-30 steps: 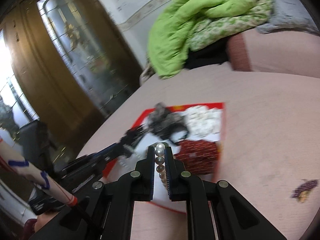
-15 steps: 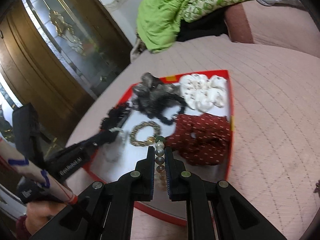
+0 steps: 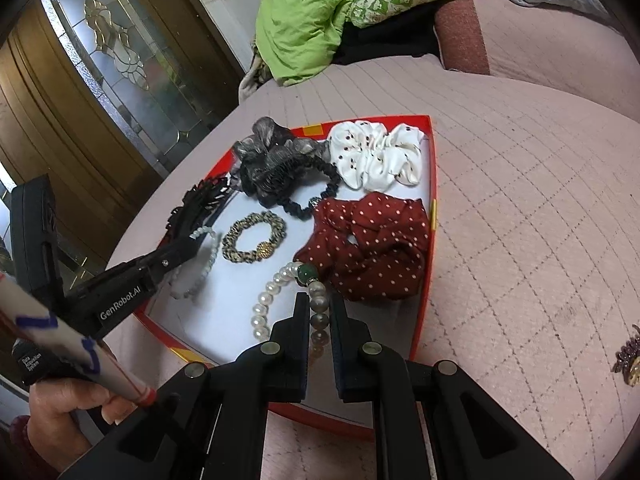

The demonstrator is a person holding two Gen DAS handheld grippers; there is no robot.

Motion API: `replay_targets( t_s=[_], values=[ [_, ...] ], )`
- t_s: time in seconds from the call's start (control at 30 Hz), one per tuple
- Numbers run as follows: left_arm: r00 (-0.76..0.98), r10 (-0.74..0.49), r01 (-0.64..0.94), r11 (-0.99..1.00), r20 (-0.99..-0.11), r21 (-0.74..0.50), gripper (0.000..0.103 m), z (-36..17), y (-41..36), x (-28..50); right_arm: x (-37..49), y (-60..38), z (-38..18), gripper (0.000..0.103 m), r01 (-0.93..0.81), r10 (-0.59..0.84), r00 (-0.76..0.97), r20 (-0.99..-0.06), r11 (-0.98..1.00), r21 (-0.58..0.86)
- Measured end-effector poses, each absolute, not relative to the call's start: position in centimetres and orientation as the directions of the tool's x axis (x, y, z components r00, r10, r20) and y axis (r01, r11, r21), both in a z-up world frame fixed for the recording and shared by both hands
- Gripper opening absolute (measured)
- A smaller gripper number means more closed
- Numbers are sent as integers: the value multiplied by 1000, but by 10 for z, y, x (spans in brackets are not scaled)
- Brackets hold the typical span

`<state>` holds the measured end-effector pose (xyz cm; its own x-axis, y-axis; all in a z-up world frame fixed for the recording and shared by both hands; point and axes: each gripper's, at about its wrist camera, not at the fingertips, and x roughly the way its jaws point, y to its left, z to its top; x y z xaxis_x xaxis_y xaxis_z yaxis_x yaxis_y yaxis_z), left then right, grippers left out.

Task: Organize jewelry
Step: 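Lower both bracelets into the box and open both grippers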

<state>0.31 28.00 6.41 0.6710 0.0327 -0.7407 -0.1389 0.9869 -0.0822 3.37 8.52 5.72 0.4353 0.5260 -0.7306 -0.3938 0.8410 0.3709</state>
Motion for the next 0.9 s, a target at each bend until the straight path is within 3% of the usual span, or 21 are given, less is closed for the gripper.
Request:
replay_targets(
  t_s=[0.9],
  values=[
    [661,42,-141,988,-749,-68,6,62,274,2,22,75,72,12,-416,521,447,-728,841,347]
  ],
)
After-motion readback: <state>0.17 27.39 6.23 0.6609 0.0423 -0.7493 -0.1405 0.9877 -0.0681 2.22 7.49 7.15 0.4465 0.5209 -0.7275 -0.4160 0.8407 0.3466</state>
